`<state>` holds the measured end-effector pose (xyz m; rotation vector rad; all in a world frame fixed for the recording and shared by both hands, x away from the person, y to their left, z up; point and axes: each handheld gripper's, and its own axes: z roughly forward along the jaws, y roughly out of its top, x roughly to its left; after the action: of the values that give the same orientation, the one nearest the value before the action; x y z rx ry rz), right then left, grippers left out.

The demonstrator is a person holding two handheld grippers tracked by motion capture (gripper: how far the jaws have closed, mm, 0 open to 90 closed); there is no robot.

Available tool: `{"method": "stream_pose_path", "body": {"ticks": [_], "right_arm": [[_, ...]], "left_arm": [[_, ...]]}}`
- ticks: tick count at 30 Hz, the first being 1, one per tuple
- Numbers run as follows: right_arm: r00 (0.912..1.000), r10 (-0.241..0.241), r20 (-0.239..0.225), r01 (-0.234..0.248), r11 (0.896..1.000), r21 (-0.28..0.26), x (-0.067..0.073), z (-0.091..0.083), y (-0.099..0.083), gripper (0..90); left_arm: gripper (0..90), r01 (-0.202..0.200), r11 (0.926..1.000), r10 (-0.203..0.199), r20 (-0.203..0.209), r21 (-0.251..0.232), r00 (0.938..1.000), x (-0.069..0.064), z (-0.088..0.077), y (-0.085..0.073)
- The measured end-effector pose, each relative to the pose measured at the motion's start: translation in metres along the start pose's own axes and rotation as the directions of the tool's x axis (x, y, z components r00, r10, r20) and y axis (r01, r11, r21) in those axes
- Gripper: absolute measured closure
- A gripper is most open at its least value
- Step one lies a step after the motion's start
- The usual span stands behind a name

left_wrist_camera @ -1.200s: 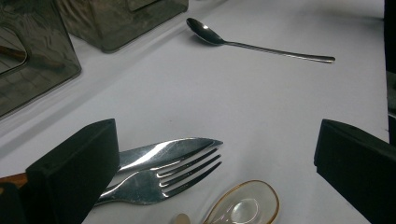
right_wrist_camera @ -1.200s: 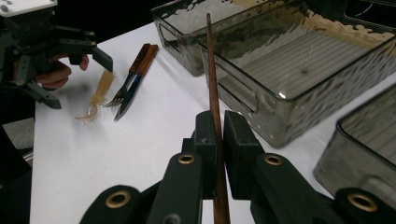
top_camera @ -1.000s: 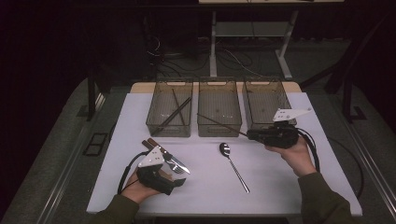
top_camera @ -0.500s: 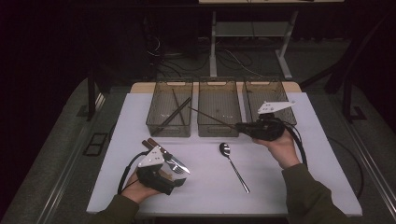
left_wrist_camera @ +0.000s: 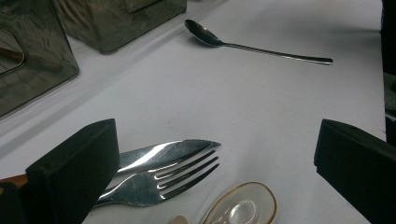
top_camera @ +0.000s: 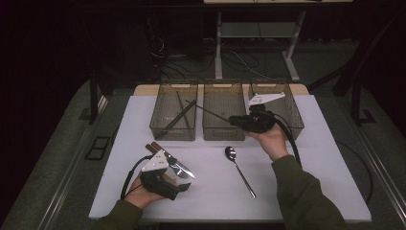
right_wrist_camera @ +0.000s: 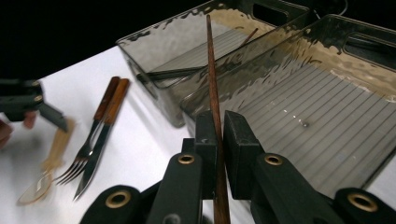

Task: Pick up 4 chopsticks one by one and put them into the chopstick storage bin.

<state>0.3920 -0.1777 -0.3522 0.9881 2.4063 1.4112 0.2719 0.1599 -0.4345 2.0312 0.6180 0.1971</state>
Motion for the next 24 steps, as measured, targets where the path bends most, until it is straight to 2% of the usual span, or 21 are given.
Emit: {"method": "stream_pose_path", "body": {"ticks": [4,6,14,21,24], "right_arm": [[0.9997,-0.002,0.026,0.002,1.0,0.014,0.002,0.014,0.008,84.5],[0.9994,0.011,0.032,-0.011,1.0,0.02,0.003,0.022,0.013,84.5],[0.9987,0.002,0.05,-0.004,0.999,0.044,0.009,0.054,0.031,84.5],[0.9973,0.015,0.072,-0.02,0.998,0.063,0.012,0.083,0.047,84.5],[0.9961,0.007,0.088,-0.015,0.996,0.085,0.013,0.097,0.052,84.5]], "left_arm": [[0.0,0.003,1.0,-0.003,0.0,0.005,1.0,0.0,0.0,0.0],[0.0,0.006,1.0,-0.006,0.001,0.005,1.0,0.0,0.0,0.0],[0.0,0.002,1.0,-0.002,0.0,0.0,1.0,0.0,0.0,0.001],[0.0,-0.006,1.0,0.006,0.002,0.004,1.0,0.0,0.0,0.001],[0.0,0.0,1.0,0.0,0.004,-0.002,1.0,0.0,0.0,0.001]]}}
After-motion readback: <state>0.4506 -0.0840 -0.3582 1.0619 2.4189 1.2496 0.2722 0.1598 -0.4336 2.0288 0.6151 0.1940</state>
